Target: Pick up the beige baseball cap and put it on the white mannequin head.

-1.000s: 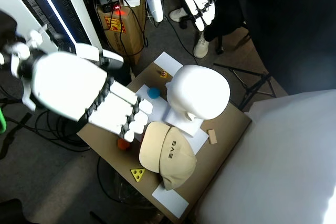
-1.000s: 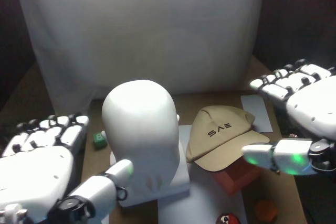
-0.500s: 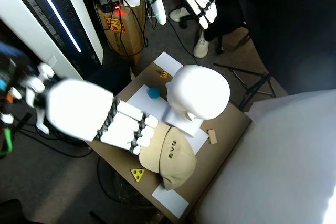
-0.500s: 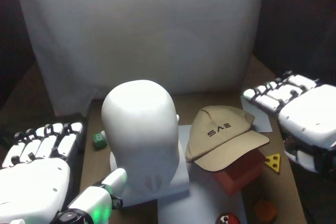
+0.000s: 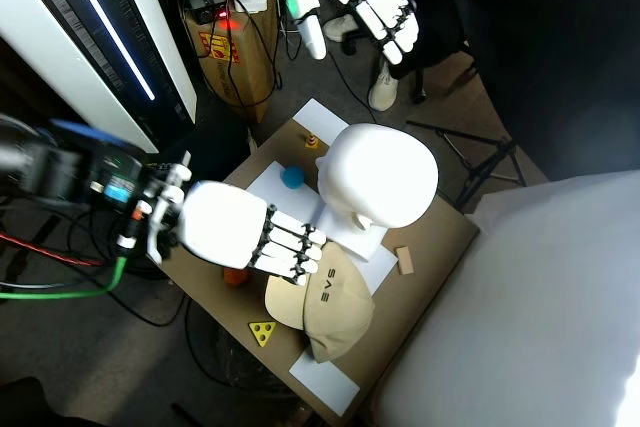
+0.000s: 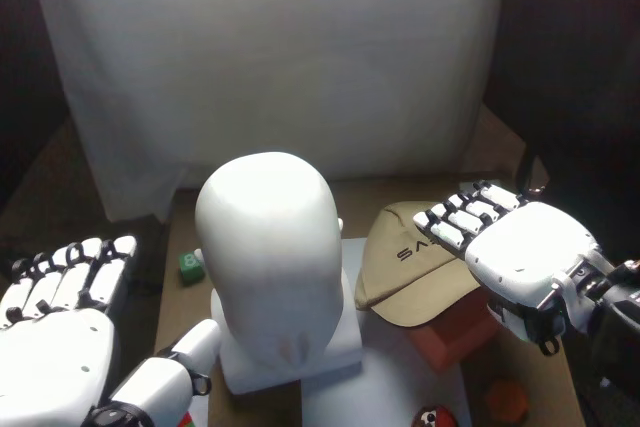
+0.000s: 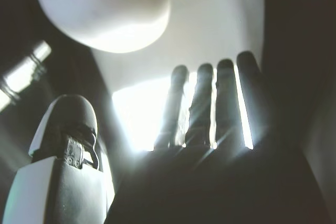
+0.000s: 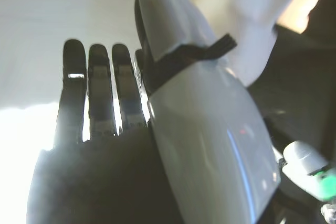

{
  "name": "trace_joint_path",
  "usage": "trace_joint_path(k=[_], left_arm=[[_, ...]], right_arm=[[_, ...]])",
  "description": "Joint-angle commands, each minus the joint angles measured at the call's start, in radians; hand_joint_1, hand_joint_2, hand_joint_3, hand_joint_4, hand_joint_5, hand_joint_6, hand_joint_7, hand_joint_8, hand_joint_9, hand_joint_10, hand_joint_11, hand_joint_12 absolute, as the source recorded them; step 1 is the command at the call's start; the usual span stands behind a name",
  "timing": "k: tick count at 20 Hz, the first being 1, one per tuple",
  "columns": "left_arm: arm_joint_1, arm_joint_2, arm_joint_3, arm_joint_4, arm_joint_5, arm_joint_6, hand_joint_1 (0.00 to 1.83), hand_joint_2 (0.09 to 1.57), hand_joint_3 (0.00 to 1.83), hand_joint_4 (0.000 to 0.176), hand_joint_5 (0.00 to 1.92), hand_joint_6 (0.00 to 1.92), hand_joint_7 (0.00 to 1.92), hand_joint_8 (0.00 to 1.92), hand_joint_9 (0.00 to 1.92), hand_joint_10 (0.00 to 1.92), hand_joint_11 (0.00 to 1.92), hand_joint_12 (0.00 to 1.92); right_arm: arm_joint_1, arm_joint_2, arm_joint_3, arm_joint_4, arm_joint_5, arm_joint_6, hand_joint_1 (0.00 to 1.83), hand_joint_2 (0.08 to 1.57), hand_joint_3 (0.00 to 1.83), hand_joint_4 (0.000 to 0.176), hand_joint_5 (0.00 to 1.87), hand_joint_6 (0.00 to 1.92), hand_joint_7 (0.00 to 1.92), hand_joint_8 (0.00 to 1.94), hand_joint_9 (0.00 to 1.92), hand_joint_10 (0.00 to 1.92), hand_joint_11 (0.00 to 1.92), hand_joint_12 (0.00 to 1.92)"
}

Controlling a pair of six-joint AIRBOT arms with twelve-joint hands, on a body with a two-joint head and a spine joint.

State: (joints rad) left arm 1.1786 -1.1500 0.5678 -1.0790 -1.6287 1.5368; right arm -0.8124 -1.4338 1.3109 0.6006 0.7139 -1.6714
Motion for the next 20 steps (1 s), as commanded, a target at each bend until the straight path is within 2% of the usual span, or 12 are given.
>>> trace_joint_path(k=[1, 5, 7, 11, 12, 14, 17, 20], left_arm=[[-0.002, 0.008, 0.009, 0.084, -0.098, -0.009, 0.0, 1.18, 0.0, 0.035, 0.06, 0.0, 0.04, 0.0, 0.04, 0.0, 0.0, 0.34], [-0.01, 0.015, 0.064, 0.104, -0.029, -0.033, 0.0, 1.18, 0.0, 0.03, 0.05, 0.0, 0.04, 0.0, 0.04, 0.0, 0.0, 0.34], [0.005, 0.015, 0.101, 0.122, -0.008, -0.085, 0.0, 1.18, 0.0, 0.03, 0.05, 0.0, 0.04, 0.0, 0.04, 0.0, 0.0, 0.34], [0.027, 0.021, 0.146, 0.124, 0.063, -0.135, 0.0, 1.19, 0.0, 0.03, 0.07, 0.01, 0.04, 0.0, 0.04, 0.0, 0.0, 0.33], [0.041, 0.021, 0.16, 0.125, 0.068, -0.172, 0.0, 1.19, 0.0, 0.03, 0.07, 0.01, 0.05, 0.0, 0.05, 0.0, 0.0, 0.35], [0.055, 0.021, 0.178, 0.122, 0.068, -0.195, 0.0, 1.19, 0.0, 0.03, 0.07, 0.0, 0.05, 0.0, 0.05, 0.0, 0.0, 0.36], [0.072, 0.022, 0.206, 0.152, 0.067, -0.199, 0.0, 1.19, 0.0, 0.03, 0.07, 0.0, 0.05, 0.0, 0.06, 0.0, 0.0, 0.38], [0.074, 0.019, 0.22, 0.134, 0.089, -0.213, 0.0, 1.19, 0.0, 0.03, 0.07, 0.0, 0.05, 0.0, 0.06, 0.0, 0.0, 0.38]], right_arm=[[-0.002, -0.017, 0.024, -0.042, 0.107, 0.005, 1.29, 1.15, 0.01, 0.0, 0.13, 0.01, 0.17, 0.0, 0.18, 0.0, 0.0, 0.7], [-0.026, -0.111, 0.151, -0.042, 0.059, 0.028, 1.33, 1.16, 0.0, 0.0, 0.13, 0.0, 0.18, 0.0, 0.18, 0.0, 0.0, 0.72], [-0.035, -0.155, 0.21, -0.042, 0.051, 0.03, 1.32, 1.16, 0.0, 0.0, 0.13, 0.0, 0.18, 0.0, 0.18, 0.0, 0.0, 0.75], [-0.036, -0.232, 0.334, -0.046, 0.04, 0.035, 1.34, 1.16, 0.0, 0.0, 0.15, 0.0, 0.2, 0.0, 0.21, 0.01, 0.0, 0.85], [-0.032, -0.259, 0.382, -0.046, 0.027, 0.053, 1.33, 1.16, 0.0, 0.0, 0.16, 0.0, 0.2, 0.0, 0.22, 0.0, 0.0, 0.88], [-0.026, -0.299, 0.449, -0.047, 0.004, 0.068, 1.33, 1.16, 0.0, 0.0, 0.16, 0.0, 0.21, 0.0, 0.22, 0.0, 0.0, 0.91], [-0.017, -0.352, 0.552, -0.076, -0.024, 0.113, 1.35, 1.16, 0.0, 0.0, 0.18, 0.01, 0.21, 0.0, 0.22, 0.0, 0.0, 0.91], [-0.005, -0.397, 0.644, -0.083, -0.053, 0.161, 1.35, 1.16, 0.0, 0.0, 0.2, 0.01, 0.23, 0.01, 0.23, 0.0, 0.0, 0.94]])
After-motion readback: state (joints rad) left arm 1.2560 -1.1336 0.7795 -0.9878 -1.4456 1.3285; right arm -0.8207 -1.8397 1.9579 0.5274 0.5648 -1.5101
